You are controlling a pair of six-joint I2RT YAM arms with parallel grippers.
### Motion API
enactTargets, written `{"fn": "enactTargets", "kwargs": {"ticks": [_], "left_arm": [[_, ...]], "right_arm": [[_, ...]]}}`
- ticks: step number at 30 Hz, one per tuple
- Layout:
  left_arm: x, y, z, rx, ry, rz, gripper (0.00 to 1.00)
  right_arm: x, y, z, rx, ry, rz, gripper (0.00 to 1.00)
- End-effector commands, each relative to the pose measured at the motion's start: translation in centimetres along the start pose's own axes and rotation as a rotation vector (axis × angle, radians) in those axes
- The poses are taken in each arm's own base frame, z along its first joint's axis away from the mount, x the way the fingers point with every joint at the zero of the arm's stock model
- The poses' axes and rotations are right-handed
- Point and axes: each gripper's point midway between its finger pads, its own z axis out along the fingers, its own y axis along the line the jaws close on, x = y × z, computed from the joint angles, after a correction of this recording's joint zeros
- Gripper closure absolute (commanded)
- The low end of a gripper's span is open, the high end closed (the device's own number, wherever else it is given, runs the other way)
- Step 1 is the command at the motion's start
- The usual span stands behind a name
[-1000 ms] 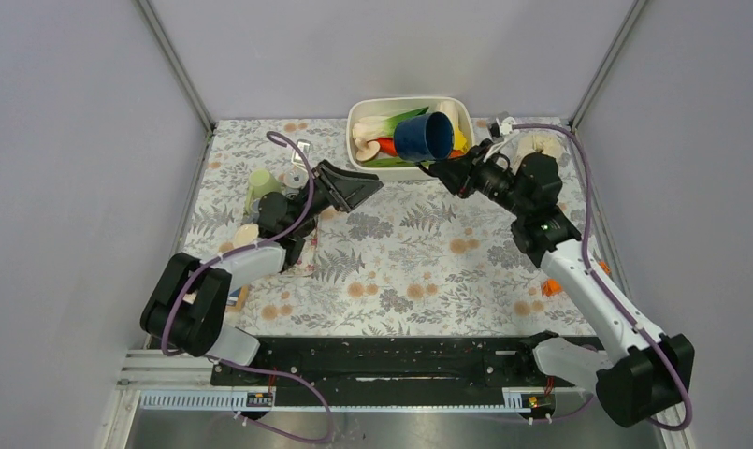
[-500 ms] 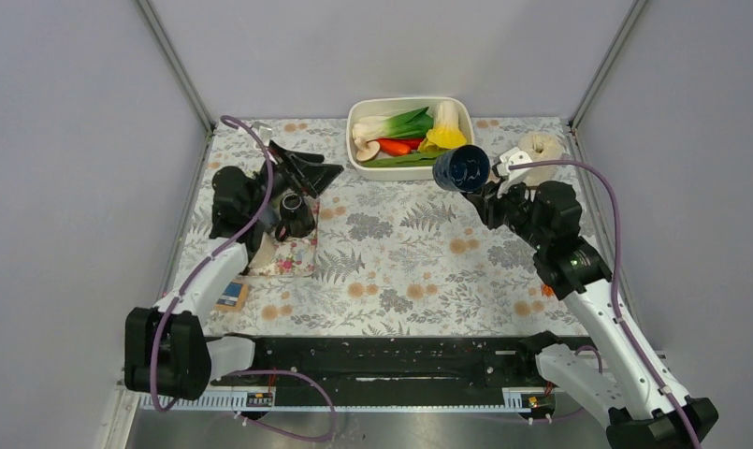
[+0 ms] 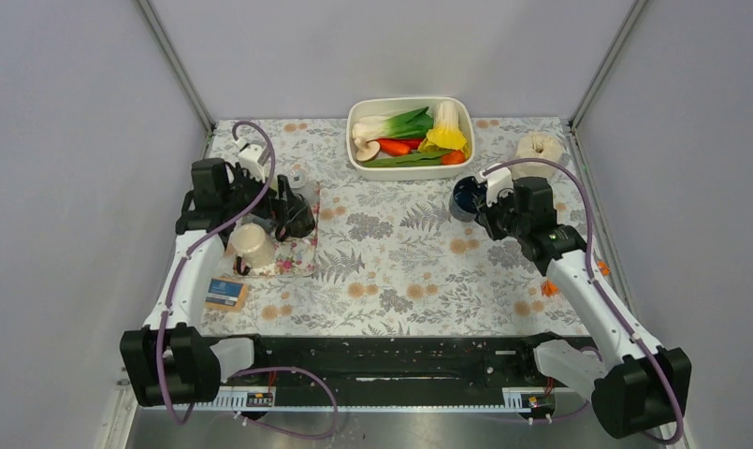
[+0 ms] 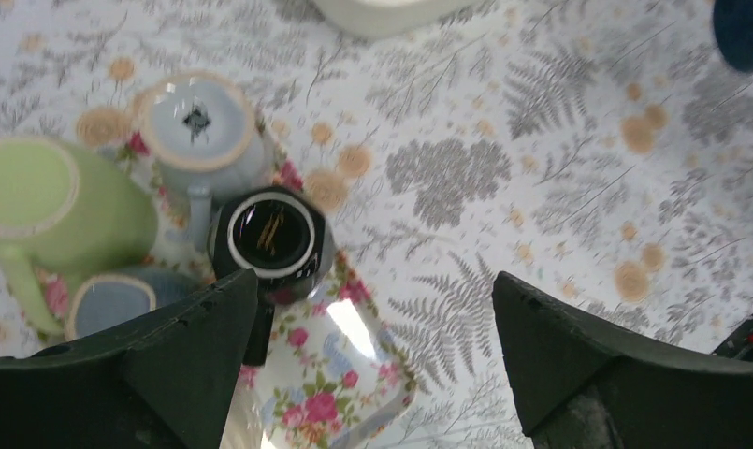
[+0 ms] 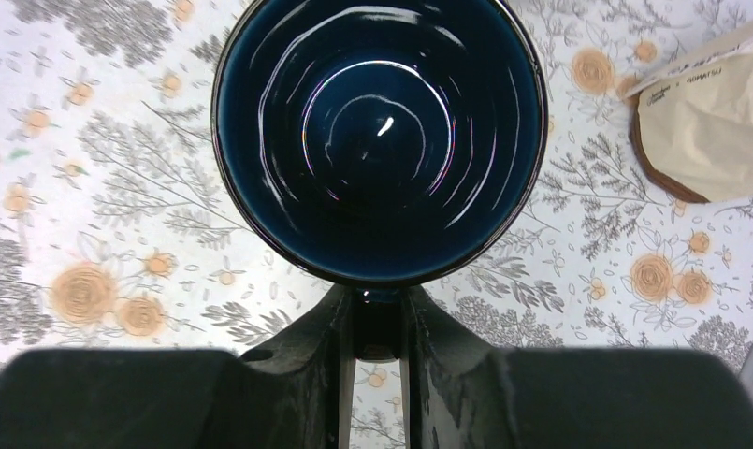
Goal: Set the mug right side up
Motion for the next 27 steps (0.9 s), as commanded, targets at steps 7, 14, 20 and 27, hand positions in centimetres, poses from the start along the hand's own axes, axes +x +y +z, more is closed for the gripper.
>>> {"fn": "enactTargets", "kwargs": {"ticks": [7, 14, 20, 27], "left_arm": [[2.9, 1.6, -2.7, -0.159, -0.004, 0.206, 0.01], [3.7, 1.7, -2.6, -0.16, -0.008, 0.209, 0.01], [4.3, 2.0, -2.2, -0.158, 0.004, 0.195, 0.01], [4.4, 2.2, -2.0, -0.154, 0.008, 0.186, 0.01]], "right_arm": [[-0.6, -6.5, 2.7, 0.103, 0.007, -0.023, 1.0], [1.2, -8.1, 5.1, 0.131, 0.045, -0.008, 1.0], [2.0, -9.1, 6.9, 0.159, 0.073, 0.01, 1.0], [3.1, -9.3, 9.1, 0.141, 0.125, 0.048, 1.0]]}}
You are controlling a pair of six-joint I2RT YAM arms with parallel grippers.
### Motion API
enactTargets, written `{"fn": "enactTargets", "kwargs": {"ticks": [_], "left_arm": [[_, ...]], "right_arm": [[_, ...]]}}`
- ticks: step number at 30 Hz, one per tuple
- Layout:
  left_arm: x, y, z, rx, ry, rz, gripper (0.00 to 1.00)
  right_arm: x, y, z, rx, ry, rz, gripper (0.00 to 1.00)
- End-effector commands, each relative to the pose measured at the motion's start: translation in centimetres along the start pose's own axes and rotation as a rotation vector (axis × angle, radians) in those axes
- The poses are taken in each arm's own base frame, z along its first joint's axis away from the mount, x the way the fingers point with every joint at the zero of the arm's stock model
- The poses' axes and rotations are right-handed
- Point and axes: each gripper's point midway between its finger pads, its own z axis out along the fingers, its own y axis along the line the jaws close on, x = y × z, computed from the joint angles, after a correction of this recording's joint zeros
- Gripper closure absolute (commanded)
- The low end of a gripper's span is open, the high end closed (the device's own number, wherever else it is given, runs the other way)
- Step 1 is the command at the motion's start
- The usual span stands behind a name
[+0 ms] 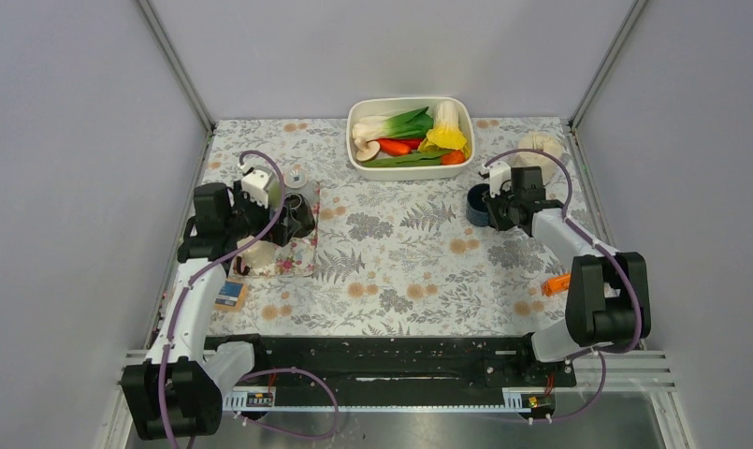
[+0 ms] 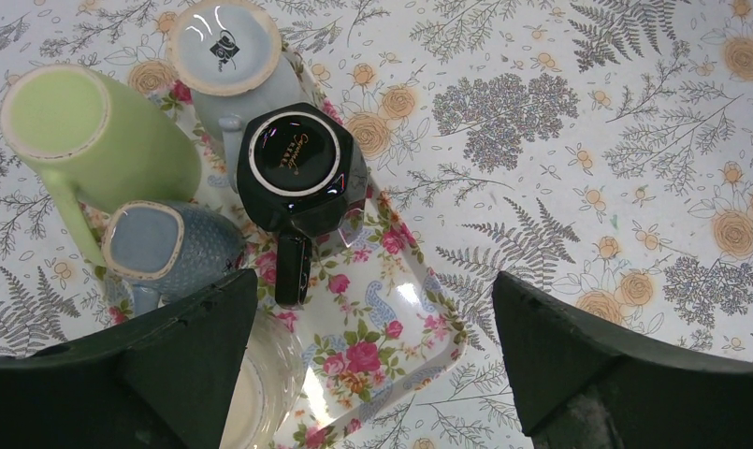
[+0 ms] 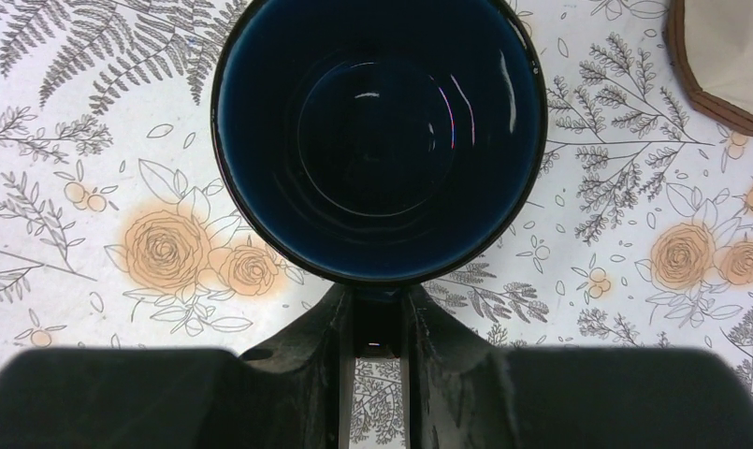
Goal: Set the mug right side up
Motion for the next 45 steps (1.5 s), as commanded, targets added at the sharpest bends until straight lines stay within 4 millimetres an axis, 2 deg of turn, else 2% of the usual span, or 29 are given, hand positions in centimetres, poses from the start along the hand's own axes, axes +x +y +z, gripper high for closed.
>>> {"fn": "enactTargets", "kwargs": {"ticks": [1, 7, 12, 17, 21, 26, 30, 36, 40, 45], "left_arm": [[-0.9, 0.8, 0.2, -0.025, -0.041, 0.032, 0.01], [-0.6, 0.8, 0.5, -0.017, -0.036, 0.028, 0.01], [-0.5, 0.9, 0.6, -0.02, -0.034, 0.026, 0.01], [-0.4, 1.2, 0.7, -0.035, -0.03, 0.028, 0.01], [-0.3, 1.4, 0.8, -0.041, -0.025, 0.027, 0.01], [0.0, 1.6, 0.9, -0.044, -0.014, 0.031, 0.01], [0.5, 2.1, 1.2, -0.053, 0.009, 0.077, 0.01], [1.6, 3.7, 2.4, -0.066, 0.073, 0.152, 0.01], [2.9, 4.5, 4.0, -0.041, 0.142, 0.143, 0.05], [3.7, 4.6, 5.1, 0.012, 0.191, 0.129, 0.12]], "right_arm": [[-5.4, -2.1, 0.1, 0.064, -0.146, -0.003, 1.0], [-4.9, -2.0, 0.7, 0.057, -0.135, 0.006, 1.0], [-4.6, -2.0, 1.0, 0.056, -0.121, 0.006, 0.9], [-4.5, -1.7, 0.9, 0.036, -0.105, 0.013, 0.75], [-4.6, -1.5, 0.6, 0.029, -0.103, 0.009, 0.56], [-4.8, -1.6, -0.6, 0.036, -0.105, -0.002, 0.37], [-5.6, -1.8, -2.6, 0.047, -0.112, -0.017, 0.22], [-8.7, -1.1, -8.5, 0.035, -0.208, -0.025, 0.07], [-10.6, -0.3, -12.7, 0.023, -0.307, -0.002, 0.03], [-11.4, 2.1, -16.1, -0.065, -0.375, 0.055, 0.01]]}}
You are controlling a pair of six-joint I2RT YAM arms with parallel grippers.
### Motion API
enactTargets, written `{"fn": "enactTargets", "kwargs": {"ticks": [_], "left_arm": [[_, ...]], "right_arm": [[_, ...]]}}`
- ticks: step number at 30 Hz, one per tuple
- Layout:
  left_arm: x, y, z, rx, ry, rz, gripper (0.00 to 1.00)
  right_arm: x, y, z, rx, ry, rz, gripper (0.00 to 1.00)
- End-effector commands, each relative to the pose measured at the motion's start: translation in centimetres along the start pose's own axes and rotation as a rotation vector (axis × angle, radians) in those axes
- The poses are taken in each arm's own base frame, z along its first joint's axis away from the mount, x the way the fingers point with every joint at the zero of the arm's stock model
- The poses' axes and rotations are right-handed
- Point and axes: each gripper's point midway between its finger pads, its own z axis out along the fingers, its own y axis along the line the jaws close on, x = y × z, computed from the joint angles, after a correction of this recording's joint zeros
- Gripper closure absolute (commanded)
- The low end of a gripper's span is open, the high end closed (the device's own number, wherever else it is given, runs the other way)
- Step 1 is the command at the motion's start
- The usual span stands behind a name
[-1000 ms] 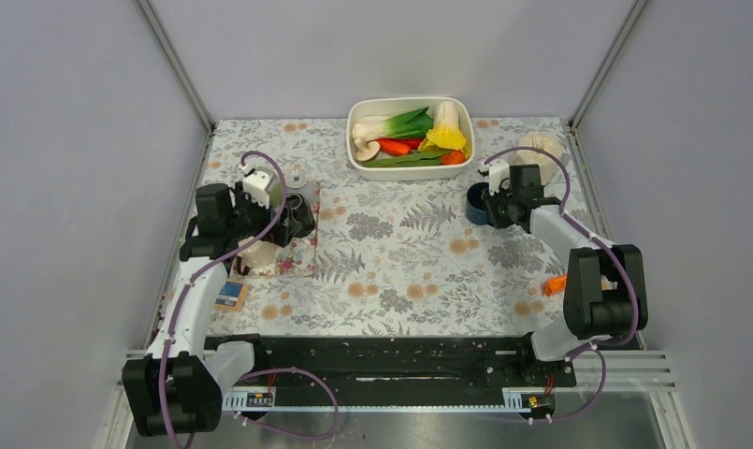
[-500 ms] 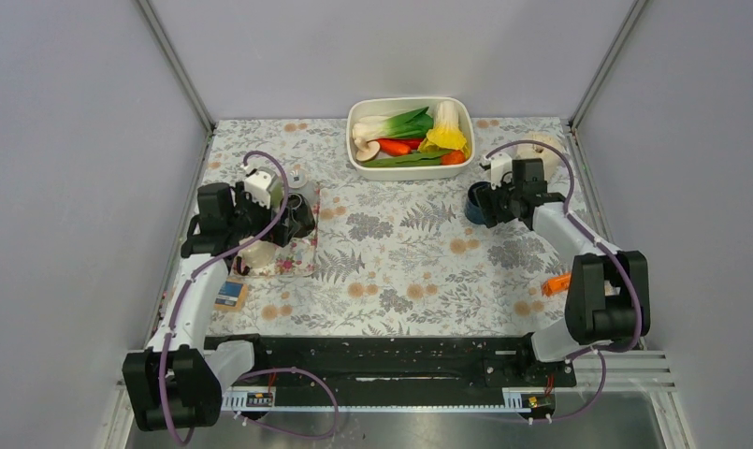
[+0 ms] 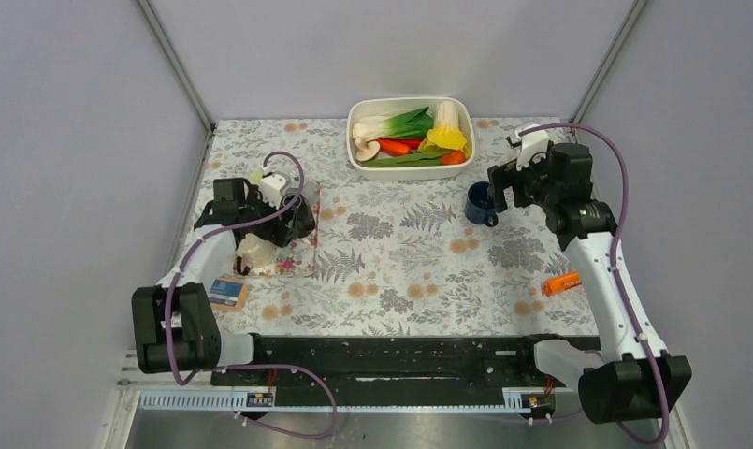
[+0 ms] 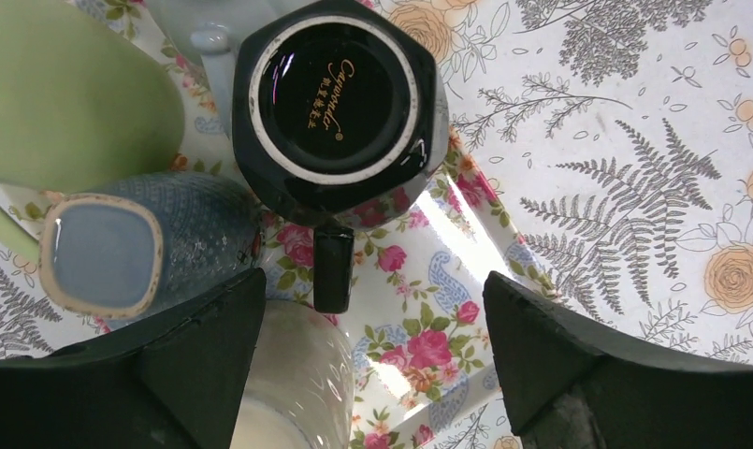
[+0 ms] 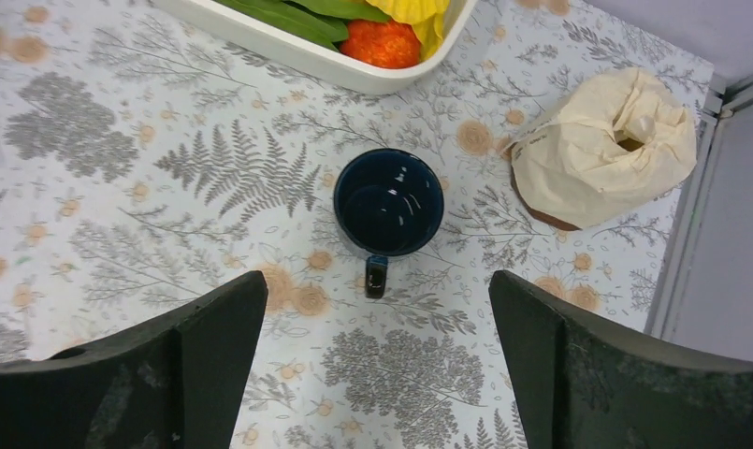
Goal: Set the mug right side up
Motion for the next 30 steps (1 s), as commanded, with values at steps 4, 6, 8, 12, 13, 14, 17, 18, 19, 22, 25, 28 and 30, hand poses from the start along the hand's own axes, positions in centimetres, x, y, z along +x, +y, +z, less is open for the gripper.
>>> {"fn": "enactTargets", "kwargs": {"ticks": [4, 6, 8, 12, 13, 14, 17, 18, 19, 22, 25, 28, 30], "left_arm": [[-2.4, 1.3, 0.3, 0.007, -0.039, 0.083, 0.15], [-2.3, 1.4, 0.5, 0.007, -0.034, 0.088, 0.16], [-2.1, 1.6, 0.7, 0.004, -0.025, 0.086, 0.18], [-1.7, 1.7, 1.4, 0.022, -0.007, 0.077, 0.25], [-1.7, 1.7, 1.5, 0.026, -0.003, 0.074, 0.28], [-1.6, 1.7, 1.7, 0.032, 0.002, 0.072, 0.3], [-1.4, 1.9, 2.1, 0.045, 0.026, 0.064, 0.37], [-1.4, 2.0, 2.3, 0.048, 0.033, 0.064, 0.39], [-1.3, 2.1, 2.5, 0.052, 0.039, 0.061, 0.42], [-1.3, 2.2, 2.8, 0.056, 0.046, 0.052, 0.46], [-1.3, 2.1, 2.8, 0.06, 0.043, 0.052, 0.52], [-1.4, 2.1, 2.7, 0.059, 0.042, 0.053, 0.57], [-1.2, 2.1, 2.7, 0.06, 0.046, 0.051, 0.6]], "right_arm": [[-2.5, 5.0, -4.2, -0.189, -0.096, 0.121, 0.01], [-2.8, 6.2, -4.8, -0.228, -0.116, 0.132, 0.02], [-2.9, 7.1, -5.1, -0.259, -0.135, 0.138, 0.02], [-2.7, 8.5, -5.1, -0.309, -0.179, 0.137, 0.03], [-2.7, 8.7, -5.2, -0.316, -0.189, 0.133, 0.03], [-2.7, 8.9, -5.2, -0.323, -0.194, 0.129, 0.03], [-2.3, 9.1, -5.1, -0.335, -0.2, 0.121, 0.03], [-2.2, 9.2, -5.1, -0.338, -0.202, 0.121, 0.03], [-2.1, 9.3, -5.0, -0.341, -0.204, 0.121, 0.03], [-1.8, 9.5, -4.9, -0.35, -0.209, 0.117, 0.03], [-1.5, 9.6, -4.8, -0.354, -0.207, 0.117, 0.04], [-1.4, 9.8, -4.9, -0.363, -0.209, 0.117, 0.04], [-1.4, 9.9, -4.9, -0.365, -0.211, 0.116, 0.04]]}}
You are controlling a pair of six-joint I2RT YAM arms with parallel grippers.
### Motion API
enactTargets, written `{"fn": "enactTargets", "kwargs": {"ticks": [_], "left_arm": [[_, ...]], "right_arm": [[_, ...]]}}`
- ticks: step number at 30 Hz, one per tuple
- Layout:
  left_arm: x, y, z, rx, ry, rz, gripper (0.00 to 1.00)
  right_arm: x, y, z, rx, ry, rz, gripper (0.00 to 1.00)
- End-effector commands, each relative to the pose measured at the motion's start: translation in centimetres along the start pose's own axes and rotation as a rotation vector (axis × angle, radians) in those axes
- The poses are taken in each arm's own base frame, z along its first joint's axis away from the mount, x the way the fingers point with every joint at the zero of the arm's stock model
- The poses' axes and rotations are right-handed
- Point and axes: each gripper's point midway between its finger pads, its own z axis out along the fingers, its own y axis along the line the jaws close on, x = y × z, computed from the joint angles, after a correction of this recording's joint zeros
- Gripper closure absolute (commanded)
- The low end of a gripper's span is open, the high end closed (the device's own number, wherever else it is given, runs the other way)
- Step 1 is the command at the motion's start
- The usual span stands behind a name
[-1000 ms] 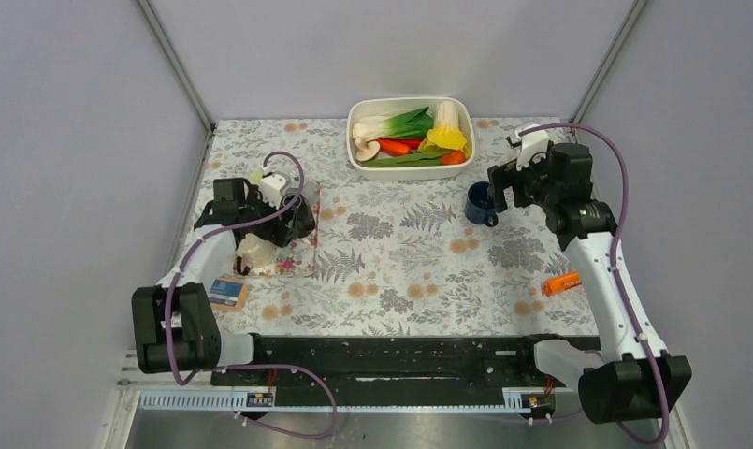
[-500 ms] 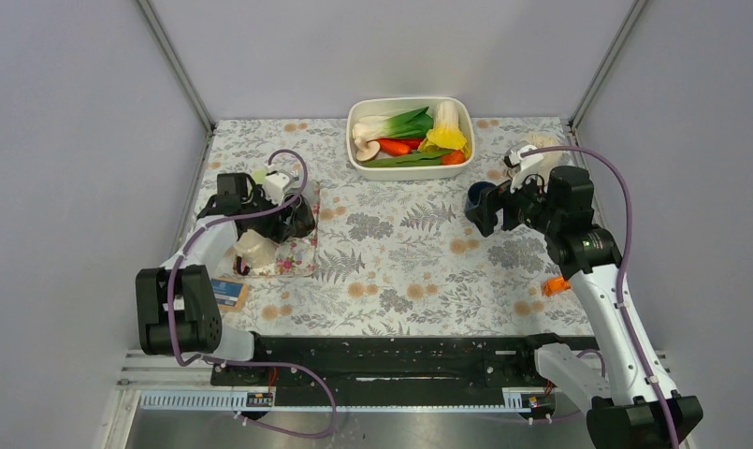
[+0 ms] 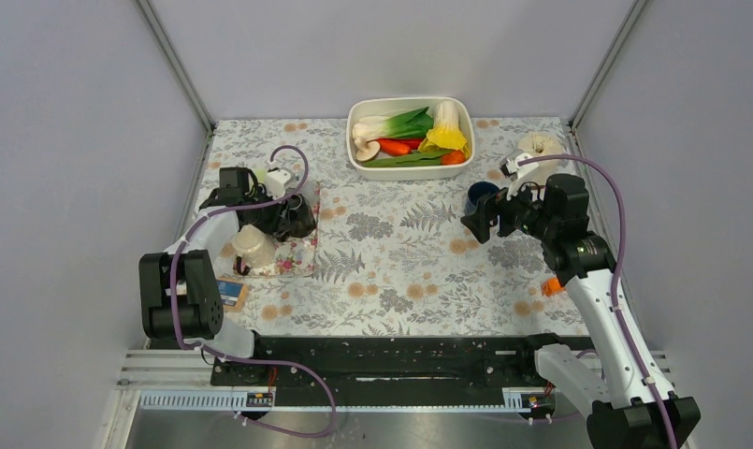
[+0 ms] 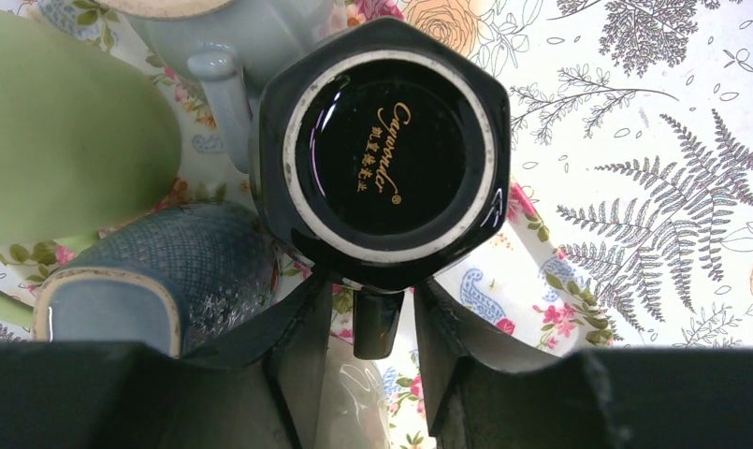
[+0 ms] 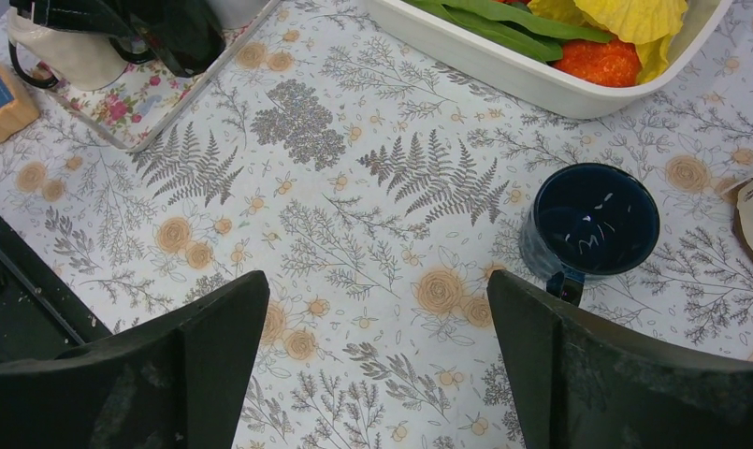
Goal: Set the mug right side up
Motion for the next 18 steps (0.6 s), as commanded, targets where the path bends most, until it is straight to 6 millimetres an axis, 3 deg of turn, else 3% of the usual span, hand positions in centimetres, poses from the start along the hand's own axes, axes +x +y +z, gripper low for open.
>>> {"fn": "enactTargets", "kwargs": {"ticks": [1, 13, 18], "left_arm": [[-1.8, 0.58, -0.4, -0.002, -0.047, 0.035, 0.61], [-1.15, 0.7, 0.1, -0.001, -0.014, 0.015, 0.69], [-1.48, 0.68, 0.11, 0.003, -0.017, 0.003, 0.84]], "right_arm": [[-1.29, 0.79, -0.17, -0.031, -0.058, -0.027, 0.04], [-1.12, 0.92, -0.13, -0.038, -0.059, -0.027, 0.04], [-1.17, 1.06, -0.17, -0.045, -0.061, -0.023, 0.04]]}}
